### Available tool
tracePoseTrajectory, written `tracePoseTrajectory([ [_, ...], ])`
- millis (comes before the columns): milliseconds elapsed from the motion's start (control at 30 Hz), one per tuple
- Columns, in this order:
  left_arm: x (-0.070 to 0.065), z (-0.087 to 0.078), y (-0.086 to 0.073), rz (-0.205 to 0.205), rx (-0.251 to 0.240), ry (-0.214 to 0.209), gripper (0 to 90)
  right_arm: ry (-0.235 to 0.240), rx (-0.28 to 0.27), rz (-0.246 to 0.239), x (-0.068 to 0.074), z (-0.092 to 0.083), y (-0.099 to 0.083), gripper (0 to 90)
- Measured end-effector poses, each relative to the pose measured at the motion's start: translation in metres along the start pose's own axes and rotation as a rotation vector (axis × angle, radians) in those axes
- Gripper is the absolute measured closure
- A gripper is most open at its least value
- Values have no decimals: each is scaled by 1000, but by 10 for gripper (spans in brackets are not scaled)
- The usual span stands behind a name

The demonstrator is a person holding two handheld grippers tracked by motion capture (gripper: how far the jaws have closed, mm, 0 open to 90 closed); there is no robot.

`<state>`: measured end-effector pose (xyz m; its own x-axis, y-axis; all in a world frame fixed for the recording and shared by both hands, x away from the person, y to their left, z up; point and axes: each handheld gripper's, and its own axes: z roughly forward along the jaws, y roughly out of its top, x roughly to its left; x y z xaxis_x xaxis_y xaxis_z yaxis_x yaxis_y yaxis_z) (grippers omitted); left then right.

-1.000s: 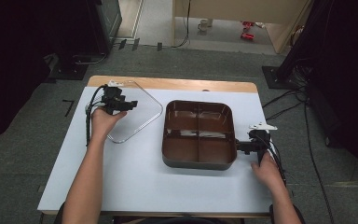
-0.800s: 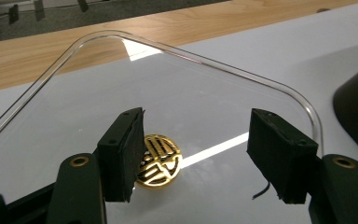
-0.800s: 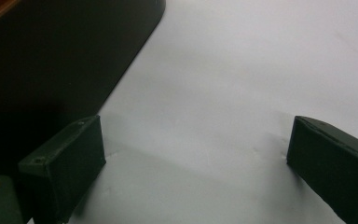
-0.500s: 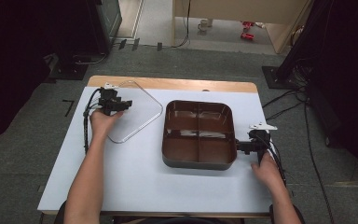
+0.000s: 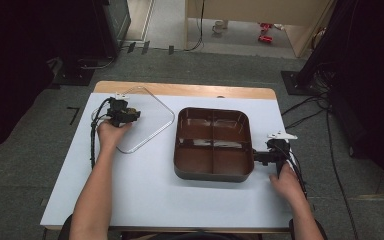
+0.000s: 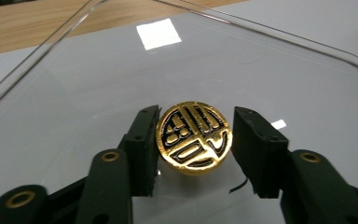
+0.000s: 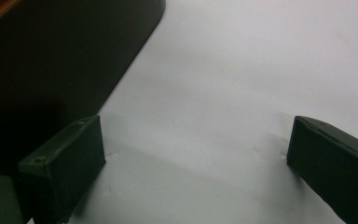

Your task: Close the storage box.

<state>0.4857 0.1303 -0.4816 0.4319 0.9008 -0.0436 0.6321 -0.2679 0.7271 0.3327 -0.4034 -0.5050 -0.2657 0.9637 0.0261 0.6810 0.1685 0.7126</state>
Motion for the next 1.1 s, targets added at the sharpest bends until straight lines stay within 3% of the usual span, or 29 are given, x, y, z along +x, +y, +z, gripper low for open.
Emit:
tracePoseTrajectory([
  [533, 1, -7, 6, -36, 10, -21, 595, 1, 0, 2, 0, 0, 0, 34],
  [867, -3, -40, 18, -12, -31, -31, 594, 0, 0, 1, 0, 0, 0, 34],
  [1100, -8, -60, 26, 3, -45, -63, 595, 1, 1, 3, 0, 0, 0, 34],
])
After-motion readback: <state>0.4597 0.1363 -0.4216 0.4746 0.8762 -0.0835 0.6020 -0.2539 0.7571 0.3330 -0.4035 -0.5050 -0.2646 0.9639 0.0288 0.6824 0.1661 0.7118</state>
